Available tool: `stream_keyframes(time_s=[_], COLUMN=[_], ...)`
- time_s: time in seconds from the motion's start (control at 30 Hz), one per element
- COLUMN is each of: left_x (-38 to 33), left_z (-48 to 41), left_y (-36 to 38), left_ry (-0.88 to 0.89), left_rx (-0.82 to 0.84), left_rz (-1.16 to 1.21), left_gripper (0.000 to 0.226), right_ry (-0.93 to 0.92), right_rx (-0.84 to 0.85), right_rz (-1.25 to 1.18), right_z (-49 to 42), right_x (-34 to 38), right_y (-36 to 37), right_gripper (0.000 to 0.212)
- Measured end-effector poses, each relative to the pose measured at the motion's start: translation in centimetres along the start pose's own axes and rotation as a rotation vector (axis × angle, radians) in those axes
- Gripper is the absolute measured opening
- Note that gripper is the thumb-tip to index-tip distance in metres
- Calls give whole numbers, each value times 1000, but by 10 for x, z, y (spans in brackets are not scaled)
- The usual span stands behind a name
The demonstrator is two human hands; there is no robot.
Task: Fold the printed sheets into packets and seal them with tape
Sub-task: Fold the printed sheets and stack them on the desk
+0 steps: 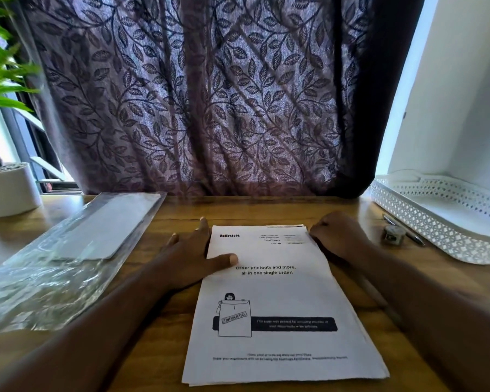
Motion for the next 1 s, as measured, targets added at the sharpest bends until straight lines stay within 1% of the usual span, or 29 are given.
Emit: stream_keyframes(time_s=[0.07,0.27,0.43,0.57,0.67,0.7,0.77,0.8,0.83,0.87,0.9,0.93,1.0], left_x=[0,3,-1,0,-4,-6,-10,-7,-6,-6,-8,-9,-15], left_z=[0,-2,-1,0,3,4,7,8,14,20,25,30,38], left_y=[2,6,6,6,5,2,-11,-20,-32,-44,-51,-56,-63], left_ry=[-18,-44,-32,-39,-40,-28,8,38,82,121,146,157,188], left_rx=[10,15,19,22,19,-7,-101,-185,-296,-395,-462,-519,-548], left_rz=[-48,-132,-158,-154,-119,-86,125,271,385,453,499,554,698], left_gripper=[130,123,118,118,120,117,104,94,78,59,46,36,24], right_ry=[-4,10,48,71,18,-10,-64,-79,-91,-100,-107,-120,-157], right_rx=[48,90,1,37,52,47,53,51,48,43,36,27,3], right_rz=[-38,-187,-346,-486,-565,-602,-717,-776,-840,-899,-949,-978,-1005], right_z=[-5,-5,1,-3,0,1,3,5,5,5,7,8,10], right_x=[2,-1,-1,-5,-1,1,6,5,6,8,7,8,15], right_y=[7,16,10,14,13,11,7,3,1,-1,-3,-6,-13], right_gripper=[25,31,17,15,7,4,4,6,7,8,9,10,11])
Point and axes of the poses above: each hand's wrist, its own z-axis away from the middle knuckle, its own y-axis out of the palm, x = y × z, the point moved 10 cm from there along -z, towards the middle knuckle, and after that the axes turned 8 degrees about x, right-handed, at the moved point
